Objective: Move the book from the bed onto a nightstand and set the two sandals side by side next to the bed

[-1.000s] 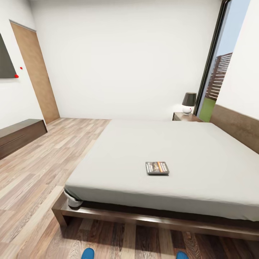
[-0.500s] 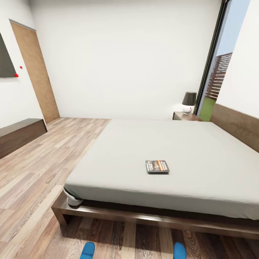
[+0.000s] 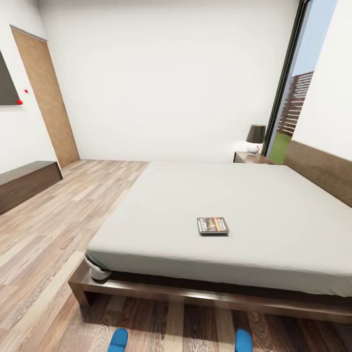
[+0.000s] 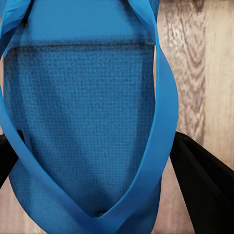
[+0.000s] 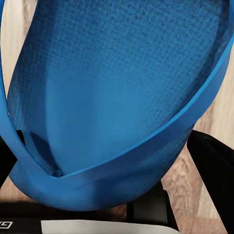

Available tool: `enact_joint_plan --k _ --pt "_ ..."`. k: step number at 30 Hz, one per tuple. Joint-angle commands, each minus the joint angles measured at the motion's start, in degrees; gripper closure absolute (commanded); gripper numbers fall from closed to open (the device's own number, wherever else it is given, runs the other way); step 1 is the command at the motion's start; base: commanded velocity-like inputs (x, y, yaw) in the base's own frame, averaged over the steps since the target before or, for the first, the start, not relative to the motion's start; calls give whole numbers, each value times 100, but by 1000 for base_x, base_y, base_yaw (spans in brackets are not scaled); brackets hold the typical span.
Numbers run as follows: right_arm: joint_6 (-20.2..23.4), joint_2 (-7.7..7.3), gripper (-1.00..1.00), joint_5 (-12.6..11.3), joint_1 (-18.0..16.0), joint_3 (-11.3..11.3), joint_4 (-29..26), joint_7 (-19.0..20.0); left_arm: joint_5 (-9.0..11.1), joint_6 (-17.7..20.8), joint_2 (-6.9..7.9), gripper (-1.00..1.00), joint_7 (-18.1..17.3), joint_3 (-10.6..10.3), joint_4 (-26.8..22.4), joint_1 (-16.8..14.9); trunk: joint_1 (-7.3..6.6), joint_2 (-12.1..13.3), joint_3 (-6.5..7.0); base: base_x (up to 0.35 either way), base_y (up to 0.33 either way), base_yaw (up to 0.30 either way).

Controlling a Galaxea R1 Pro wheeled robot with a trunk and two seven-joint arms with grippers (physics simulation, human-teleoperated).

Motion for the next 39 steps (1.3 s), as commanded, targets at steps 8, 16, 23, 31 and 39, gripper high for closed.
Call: enact_joint_plan --k 8,16,23,31,39 --pt "-236 1 100 -30 0 4 6 8 57 65 0 100 13 -57 -106 -162 65 -123 -59 0 0 -10" --pt "-283 6 100 -30 0 8 7 8 46 40 -1 100 59 -54 -92 -179 87 -163 -77 0 0 0" --pt "-290 58 100 -25 0 6 22 8 44 11 -3 100 70 -50 -90 -179 153 -283 -131 0 0 0" --pt "-292 87 100 -21 0 12 21 8 35 -5 0 100 41 -49 -82 -179 153 -283 -131 0 3 -9" --pt "-291 94 100 -21 0 13 24 8 30 -12 0 100 35 -49 -73 -179 153 -283 -131 0 61 -142"
